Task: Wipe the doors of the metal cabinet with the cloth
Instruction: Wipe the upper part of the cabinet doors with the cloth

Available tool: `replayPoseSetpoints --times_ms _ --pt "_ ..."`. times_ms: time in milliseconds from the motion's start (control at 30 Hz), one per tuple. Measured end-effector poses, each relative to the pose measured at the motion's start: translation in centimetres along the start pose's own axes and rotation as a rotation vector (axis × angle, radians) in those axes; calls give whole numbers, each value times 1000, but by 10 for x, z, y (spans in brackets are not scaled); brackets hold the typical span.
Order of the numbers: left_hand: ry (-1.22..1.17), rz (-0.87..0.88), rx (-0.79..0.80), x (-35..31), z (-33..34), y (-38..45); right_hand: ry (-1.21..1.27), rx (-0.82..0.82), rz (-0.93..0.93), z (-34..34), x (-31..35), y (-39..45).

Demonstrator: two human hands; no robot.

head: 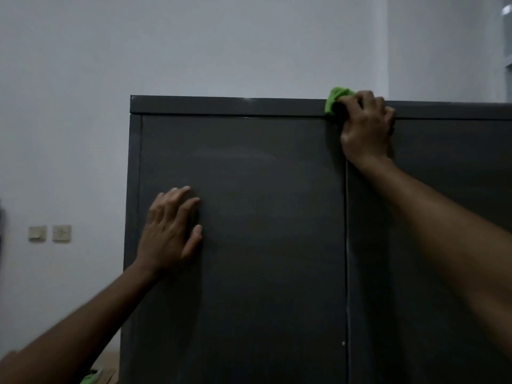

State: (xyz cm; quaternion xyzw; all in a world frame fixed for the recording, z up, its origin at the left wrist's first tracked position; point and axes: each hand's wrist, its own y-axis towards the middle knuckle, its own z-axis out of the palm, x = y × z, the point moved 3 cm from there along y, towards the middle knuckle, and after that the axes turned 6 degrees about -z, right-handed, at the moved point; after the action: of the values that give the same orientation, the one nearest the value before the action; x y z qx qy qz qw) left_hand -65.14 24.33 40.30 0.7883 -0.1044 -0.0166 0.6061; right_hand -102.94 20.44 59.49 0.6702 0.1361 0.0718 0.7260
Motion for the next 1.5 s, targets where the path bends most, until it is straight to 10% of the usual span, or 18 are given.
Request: replayPoseSetpoints --times_ms 200,900,1100,1267,1500 --pt "-74 195 23 -92 13 30 95 99 -457 3 -1 -49" --pt "107 95 -6 -180 77 64 59 40 164 14 -29 -28" --pt "104 105 -35 -180 78 63 68 -9 -211 -1 -72 -59" --pt "84 103 -55 -182 77 63 129 -34 135 1 -85 -29" --pt "95 112 -56 -184 76 63 78 17 -189 -15 -120 -69"
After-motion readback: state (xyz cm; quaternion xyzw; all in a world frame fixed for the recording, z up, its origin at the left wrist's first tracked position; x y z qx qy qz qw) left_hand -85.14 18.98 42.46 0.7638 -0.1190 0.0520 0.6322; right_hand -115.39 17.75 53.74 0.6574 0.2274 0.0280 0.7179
